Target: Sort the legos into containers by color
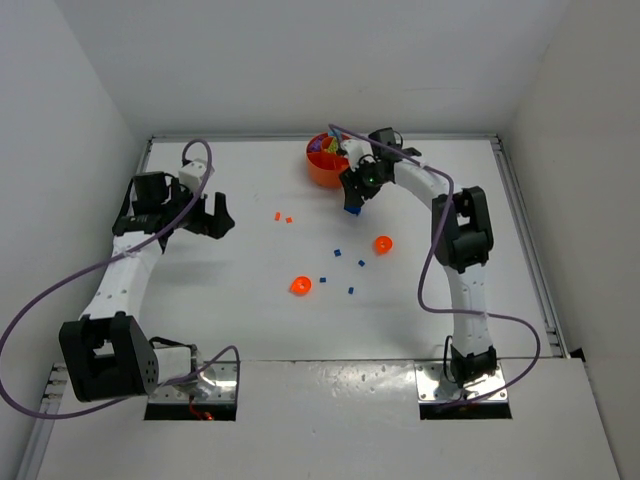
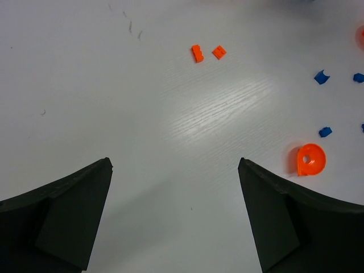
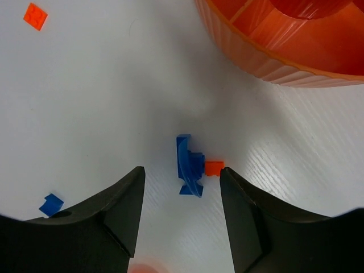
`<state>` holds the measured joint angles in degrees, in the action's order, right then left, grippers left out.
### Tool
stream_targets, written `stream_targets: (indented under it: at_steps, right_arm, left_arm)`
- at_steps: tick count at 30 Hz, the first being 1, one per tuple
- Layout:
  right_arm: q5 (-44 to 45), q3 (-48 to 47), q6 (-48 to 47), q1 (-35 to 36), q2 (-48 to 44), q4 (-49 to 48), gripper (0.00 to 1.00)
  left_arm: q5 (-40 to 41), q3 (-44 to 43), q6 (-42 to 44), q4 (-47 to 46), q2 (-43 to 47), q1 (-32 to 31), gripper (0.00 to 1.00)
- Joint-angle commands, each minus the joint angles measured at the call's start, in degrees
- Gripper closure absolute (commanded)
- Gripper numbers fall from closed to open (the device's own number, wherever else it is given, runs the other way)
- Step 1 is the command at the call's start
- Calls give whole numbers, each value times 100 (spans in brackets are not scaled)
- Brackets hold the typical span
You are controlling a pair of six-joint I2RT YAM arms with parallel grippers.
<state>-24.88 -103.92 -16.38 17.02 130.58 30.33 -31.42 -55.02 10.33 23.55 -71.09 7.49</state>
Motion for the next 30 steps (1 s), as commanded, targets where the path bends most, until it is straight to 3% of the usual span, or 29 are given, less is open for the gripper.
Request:
stream_targets:
  at_steps: [1,8,16,21,25,30]
  right_arm:
    - [-104,-340,-181,-14,2,140,44]
    - [9,-234,-234,-14,177,140,54]
    - [185,-401,-410,-14,371,193,73]
    - [133,-401,-410,-14,29,246,93]
    - [133,-401,134,-14,-594,-122,99]
    - [342,-331,1135,-14,-1078,-1326,100]
  left_arm:
    - [66,-17,145,-35,148,-37,0]
    - [66,36,145,-35,95,-37,0]
    - [189,88,145,-35,95,-37,0]
    - [189,88,145,-35,95,-37,0]
    - [189,202,145,-88,95,-37,0]
    - [136,255,145,-263,148,-37,0]
